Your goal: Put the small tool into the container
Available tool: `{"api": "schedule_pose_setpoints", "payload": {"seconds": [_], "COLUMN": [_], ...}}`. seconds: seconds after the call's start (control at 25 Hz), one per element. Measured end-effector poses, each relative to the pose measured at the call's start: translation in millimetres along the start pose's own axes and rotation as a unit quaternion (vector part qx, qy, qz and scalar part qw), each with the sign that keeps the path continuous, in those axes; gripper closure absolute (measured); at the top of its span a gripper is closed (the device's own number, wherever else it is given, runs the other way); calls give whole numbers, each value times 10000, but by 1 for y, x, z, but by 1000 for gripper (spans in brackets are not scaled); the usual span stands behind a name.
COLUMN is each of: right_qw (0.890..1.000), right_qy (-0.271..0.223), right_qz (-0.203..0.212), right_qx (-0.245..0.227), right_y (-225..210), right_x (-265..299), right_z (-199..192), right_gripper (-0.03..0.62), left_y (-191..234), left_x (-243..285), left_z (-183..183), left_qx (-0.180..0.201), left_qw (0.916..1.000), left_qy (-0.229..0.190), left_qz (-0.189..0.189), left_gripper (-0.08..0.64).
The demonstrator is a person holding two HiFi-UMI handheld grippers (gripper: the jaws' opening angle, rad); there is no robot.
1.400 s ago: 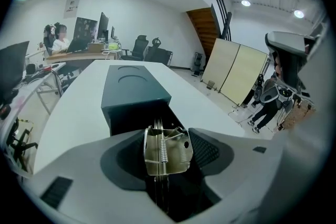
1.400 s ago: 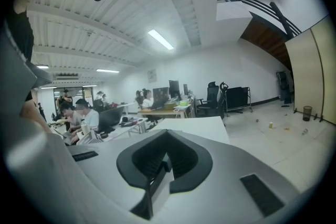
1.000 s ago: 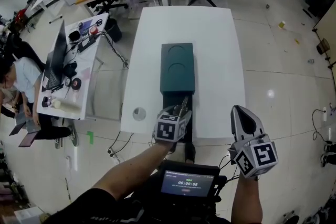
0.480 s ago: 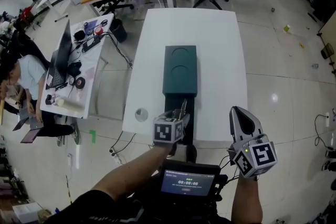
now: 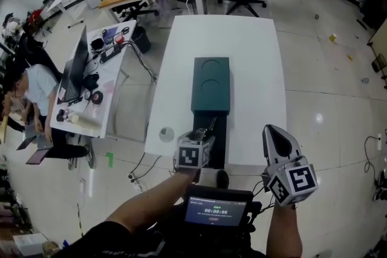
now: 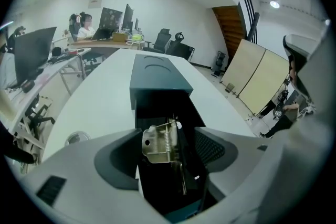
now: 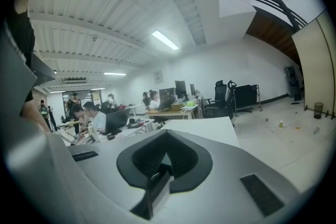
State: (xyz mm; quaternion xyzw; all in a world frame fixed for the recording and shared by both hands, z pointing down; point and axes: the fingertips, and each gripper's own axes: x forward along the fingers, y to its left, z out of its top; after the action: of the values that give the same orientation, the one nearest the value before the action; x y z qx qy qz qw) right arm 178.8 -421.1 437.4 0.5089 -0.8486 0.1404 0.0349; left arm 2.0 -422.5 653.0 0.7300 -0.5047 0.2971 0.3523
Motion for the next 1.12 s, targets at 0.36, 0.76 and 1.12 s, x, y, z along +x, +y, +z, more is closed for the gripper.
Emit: {"api": "schedule_pose_setpoints", "payload": {"seconds": [0.36,0.76,1.12], "right_qw": [10000,10000,9999], "right_qy": [-44,-66,-110], "right_qz": [-18,-27,-8], "right_qx": [44,42,38], "right_y": [1,8,7], "right_x": [-11,-20,-32], "right_z": [1,1,3], "right_gripper": [589,589,589], "left_y": [-15,-30,-34], "left_x": [-2,1,-8], "left_z": [-10,-12,-15], "left_qx": [-175,-140,-331], "left_qw": [9992,9978,9971], "left_qy": [40,197,65], "left_qz": [-347,-614,-684], "left_gripper": [239,239,239]}}
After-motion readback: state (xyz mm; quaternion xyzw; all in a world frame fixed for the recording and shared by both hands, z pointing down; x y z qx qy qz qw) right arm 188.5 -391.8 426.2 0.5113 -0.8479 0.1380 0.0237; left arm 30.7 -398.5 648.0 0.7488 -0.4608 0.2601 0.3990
